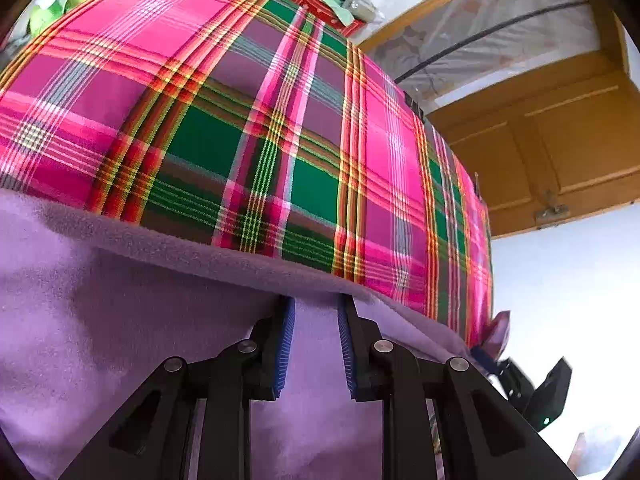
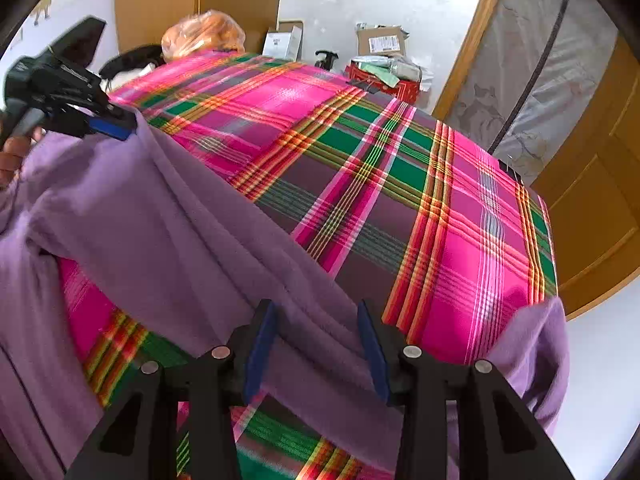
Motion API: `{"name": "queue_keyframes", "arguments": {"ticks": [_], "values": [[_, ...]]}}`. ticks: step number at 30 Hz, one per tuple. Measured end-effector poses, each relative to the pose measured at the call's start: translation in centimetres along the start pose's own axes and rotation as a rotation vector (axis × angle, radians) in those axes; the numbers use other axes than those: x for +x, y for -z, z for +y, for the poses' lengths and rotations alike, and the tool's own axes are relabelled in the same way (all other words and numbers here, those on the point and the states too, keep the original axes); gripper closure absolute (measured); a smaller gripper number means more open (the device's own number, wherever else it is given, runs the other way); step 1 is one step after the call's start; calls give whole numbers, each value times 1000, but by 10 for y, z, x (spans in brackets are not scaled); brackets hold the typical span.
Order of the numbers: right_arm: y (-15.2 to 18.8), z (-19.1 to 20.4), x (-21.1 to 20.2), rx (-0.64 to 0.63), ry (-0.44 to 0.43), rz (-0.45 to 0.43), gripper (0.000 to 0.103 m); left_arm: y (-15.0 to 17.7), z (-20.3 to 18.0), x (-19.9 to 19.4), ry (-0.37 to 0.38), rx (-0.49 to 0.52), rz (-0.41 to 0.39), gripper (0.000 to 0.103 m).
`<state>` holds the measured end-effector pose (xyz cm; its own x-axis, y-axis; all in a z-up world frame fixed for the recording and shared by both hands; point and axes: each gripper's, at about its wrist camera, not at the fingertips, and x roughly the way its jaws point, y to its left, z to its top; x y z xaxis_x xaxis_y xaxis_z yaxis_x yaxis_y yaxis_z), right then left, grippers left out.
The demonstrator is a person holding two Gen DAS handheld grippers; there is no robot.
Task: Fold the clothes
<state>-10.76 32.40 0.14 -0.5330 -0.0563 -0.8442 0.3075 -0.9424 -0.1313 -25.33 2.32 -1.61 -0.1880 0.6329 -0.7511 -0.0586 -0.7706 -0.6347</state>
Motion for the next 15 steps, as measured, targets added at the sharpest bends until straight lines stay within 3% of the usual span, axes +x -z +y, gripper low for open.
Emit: {"name": "queue_keyframes", "arguments": {"ticks": [10, 12, 15], "values": [[3, 9, 0, -30, 29, 14, 61, -4, 2, 0, 17, -25, -18, 80], [5, 16, -1, -74, 50, 8, 67, -4, 1, 1, 14, -20, -22, 80], [3, 18, 0, -90, 58, 19, 91, -2, 1, -3, -3, -1, -31, 80]]}}
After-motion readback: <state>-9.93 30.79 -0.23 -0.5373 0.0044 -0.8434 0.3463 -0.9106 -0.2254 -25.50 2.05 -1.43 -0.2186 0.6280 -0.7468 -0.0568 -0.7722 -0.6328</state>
